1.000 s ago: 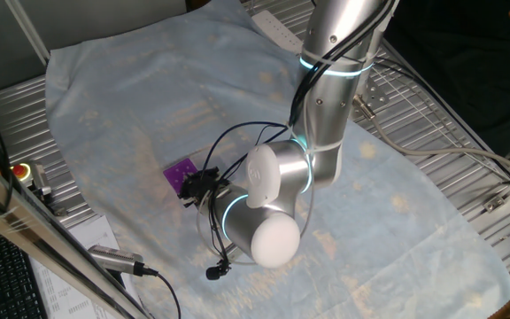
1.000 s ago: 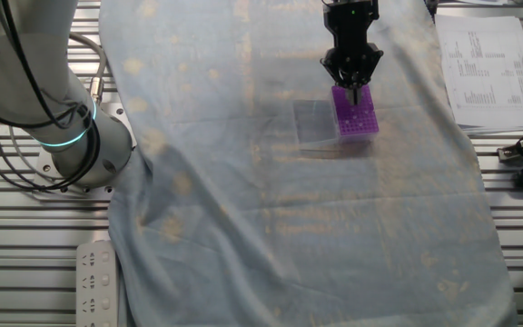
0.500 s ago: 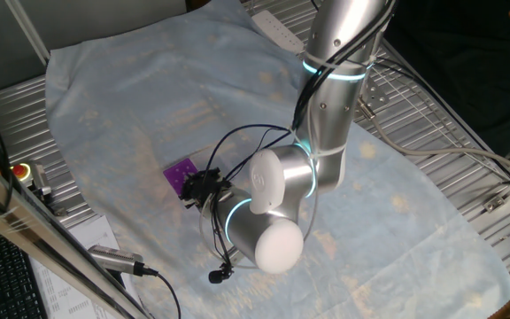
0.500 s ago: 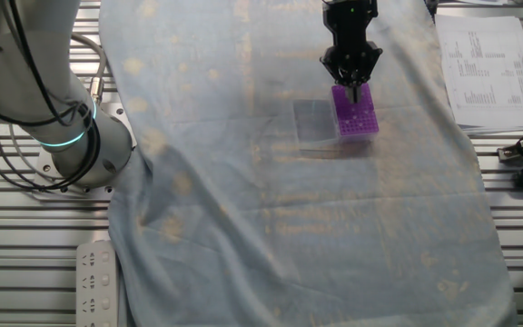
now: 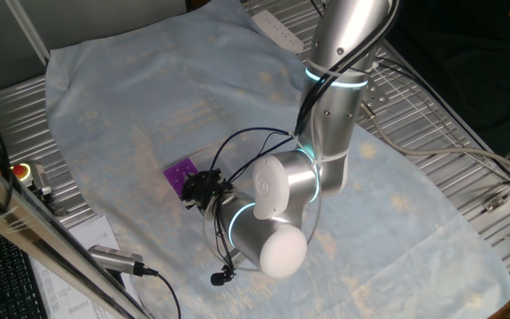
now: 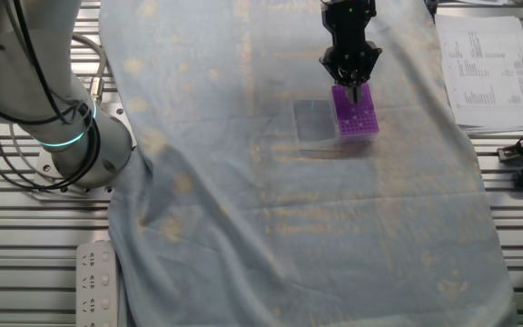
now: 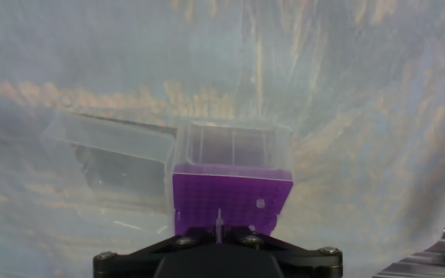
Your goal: Insert a small pipette tip into the holder for small pipette tips
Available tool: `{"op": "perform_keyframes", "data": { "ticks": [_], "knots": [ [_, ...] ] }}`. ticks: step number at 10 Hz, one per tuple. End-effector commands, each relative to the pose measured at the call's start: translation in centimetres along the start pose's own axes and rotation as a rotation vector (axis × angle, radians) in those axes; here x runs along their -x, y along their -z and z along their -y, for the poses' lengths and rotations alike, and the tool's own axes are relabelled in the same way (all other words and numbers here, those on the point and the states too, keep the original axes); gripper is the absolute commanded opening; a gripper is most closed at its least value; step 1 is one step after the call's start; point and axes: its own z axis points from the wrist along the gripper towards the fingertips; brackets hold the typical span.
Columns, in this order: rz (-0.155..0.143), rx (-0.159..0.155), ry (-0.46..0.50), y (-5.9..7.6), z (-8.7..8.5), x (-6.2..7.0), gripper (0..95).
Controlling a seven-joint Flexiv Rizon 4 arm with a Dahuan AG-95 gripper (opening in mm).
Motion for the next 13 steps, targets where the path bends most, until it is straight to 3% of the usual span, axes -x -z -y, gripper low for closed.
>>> {"op": "perform_keyframes", "data": {
  "ticks": [1,8,13],
  "knots": [
    [-0.020,-0.001,0.004,0.02,0.14,-0.07,0.0],
    [-0.048,0.000,0.019,-0.22,0.10,-0.42,0.0],
    [-0.046,0.002,0.009,-0.29,0.15,-0.25,0.0]
  ]
}}
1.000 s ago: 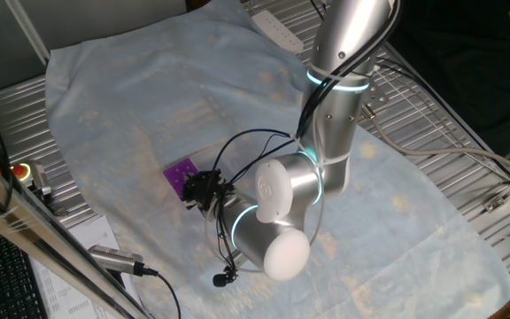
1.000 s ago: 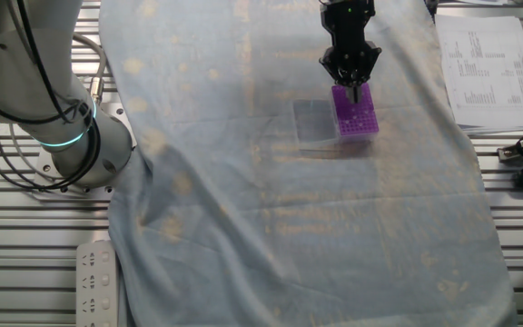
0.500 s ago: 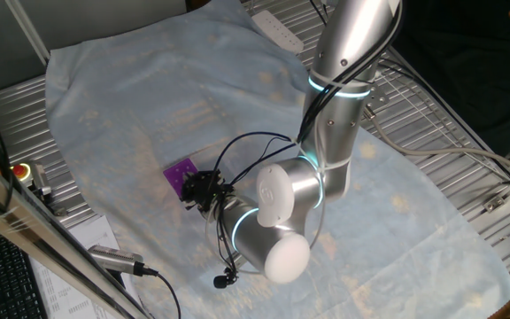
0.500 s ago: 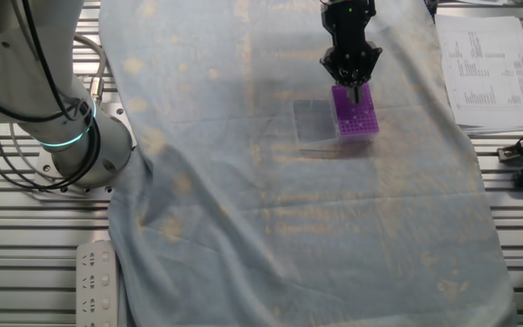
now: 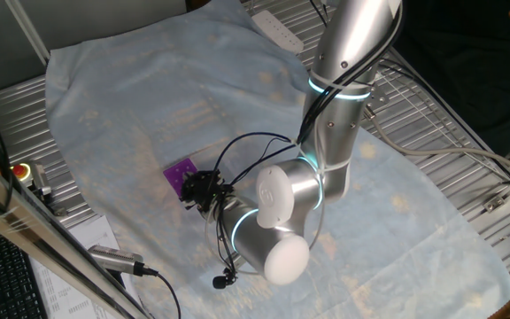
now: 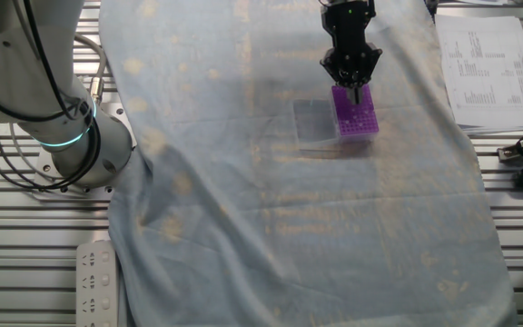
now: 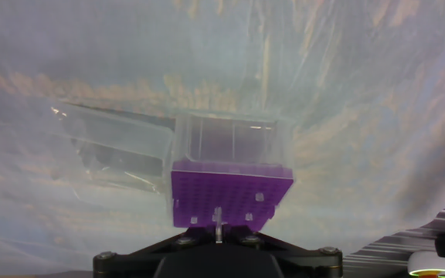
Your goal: Insert a small pipette tip into the holder for small pipette tips
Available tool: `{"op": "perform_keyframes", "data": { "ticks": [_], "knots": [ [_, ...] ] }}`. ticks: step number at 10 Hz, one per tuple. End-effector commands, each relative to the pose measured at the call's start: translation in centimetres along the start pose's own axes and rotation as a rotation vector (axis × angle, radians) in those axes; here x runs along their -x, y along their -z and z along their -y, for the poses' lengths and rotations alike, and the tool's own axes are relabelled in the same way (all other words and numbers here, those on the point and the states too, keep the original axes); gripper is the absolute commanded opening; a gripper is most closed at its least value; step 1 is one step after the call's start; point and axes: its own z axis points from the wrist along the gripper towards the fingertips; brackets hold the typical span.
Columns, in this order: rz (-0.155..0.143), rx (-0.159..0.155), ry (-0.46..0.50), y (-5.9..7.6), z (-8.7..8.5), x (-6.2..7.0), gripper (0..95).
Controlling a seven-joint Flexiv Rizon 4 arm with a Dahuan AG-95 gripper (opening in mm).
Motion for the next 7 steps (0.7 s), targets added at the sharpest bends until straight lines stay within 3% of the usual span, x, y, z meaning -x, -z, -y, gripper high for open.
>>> {"op": "perform_keyframes", "data": {
  "ticks": [1,7],
  "knots": [
    [0.002,-0.001,0.004,0.00,-0.01,-0.05,0.0],
    [0.004,0.006,0.011,0.13,-0.22,0.42,0.0]
  ]
}}
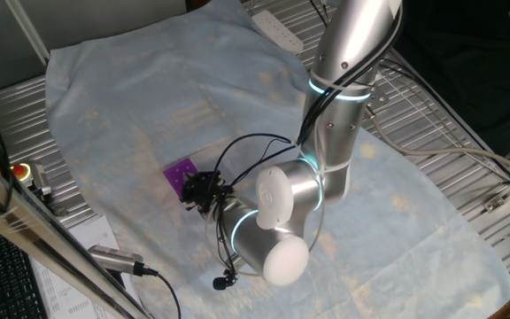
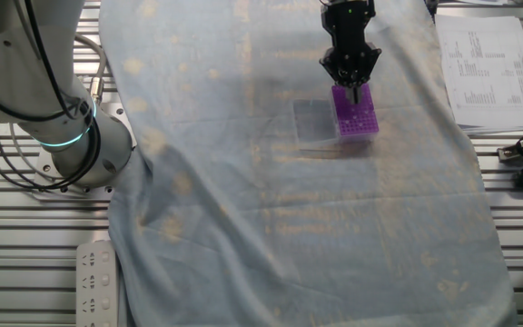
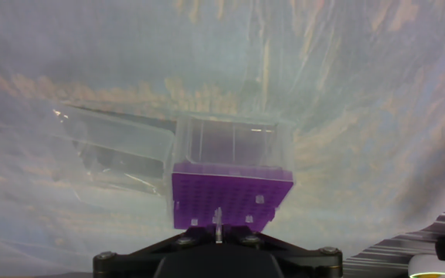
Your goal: Insert a small pipette tip into the holder for small pipette tips
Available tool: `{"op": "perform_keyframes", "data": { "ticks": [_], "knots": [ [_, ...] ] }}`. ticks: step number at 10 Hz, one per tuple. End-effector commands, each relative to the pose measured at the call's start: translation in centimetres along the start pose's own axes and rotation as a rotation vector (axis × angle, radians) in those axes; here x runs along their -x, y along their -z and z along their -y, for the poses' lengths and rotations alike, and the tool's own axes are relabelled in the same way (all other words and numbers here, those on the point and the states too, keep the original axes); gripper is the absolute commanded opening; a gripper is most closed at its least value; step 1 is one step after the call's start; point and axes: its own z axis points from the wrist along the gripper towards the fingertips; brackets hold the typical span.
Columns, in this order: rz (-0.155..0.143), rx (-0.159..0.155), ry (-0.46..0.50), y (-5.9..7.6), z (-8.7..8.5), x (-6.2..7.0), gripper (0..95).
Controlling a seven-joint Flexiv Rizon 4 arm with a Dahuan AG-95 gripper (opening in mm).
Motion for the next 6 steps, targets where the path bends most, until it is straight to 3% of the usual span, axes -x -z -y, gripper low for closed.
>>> {"op": "perform_keyframes", "data": {
  "ticks": [1,6],
  "knots": [
    [0.001,0.000,0.001,0.01,-0.15,0.06,0.0],
    [-0.016,-0.004,-0.006,0.07,-0.22,0.21,0.0]
  ]
}}
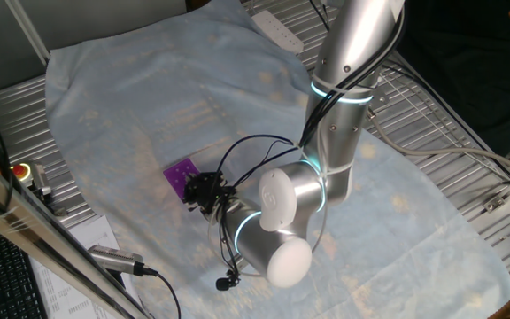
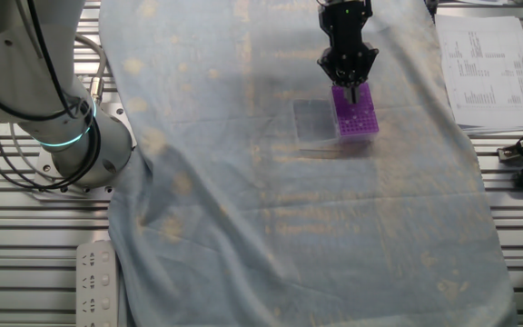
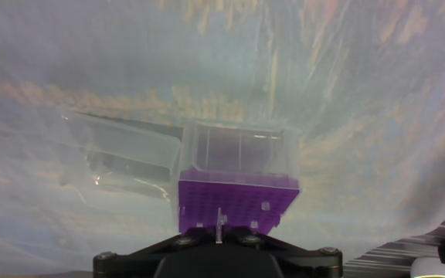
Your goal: Insert a small pipette tip into the holder for small pipette tips
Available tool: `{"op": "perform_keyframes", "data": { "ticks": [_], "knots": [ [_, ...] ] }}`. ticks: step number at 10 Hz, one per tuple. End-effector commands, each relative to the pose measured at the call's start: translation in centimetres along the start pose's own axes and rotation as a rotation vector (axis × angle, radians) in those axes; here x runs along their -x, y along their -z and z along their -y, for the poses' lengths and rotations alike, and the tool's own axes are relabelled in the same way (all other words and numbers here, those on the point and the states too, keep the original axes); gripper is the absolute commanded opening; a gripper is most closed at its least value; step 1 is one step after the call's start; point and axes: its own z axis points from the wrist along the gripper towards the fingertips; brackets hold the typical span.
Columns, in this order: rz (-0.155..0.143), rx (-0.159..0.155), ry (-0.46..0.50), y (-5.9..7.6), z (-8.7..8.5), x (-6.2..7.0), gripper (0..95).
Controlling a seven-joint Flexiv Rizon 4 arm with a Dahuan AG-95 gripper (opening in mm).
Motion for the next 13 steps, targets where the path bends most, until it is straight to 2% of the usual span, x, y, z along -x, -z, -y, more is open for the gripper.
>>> {"op": "perform_keyframes", "data": {
  "ticks": [1,3,4,7,8,11,13],
  "knots": [
    [0.001,0.002,0.003,0.1,0.0,0.0,0.0],
    [-0.003,0.005,0.012,0.6,0.1,0.2,0.0],
    [-0.015,0.006,0.016,1.2,0.2,0.5,0.0],
    [-0.039,0.008,0.009,1.6,-0.2,1.3,0.0],
    [-0.048,0.008,0.007,1.6,-0.4,1.4,0.0],
    [-0.048,0.004,0.012,1.8,-0.4,1.2,0.0],
    [-0.065,-0.003,0.009,2.0,-0.4,0.9,0.0]
  ]
}}
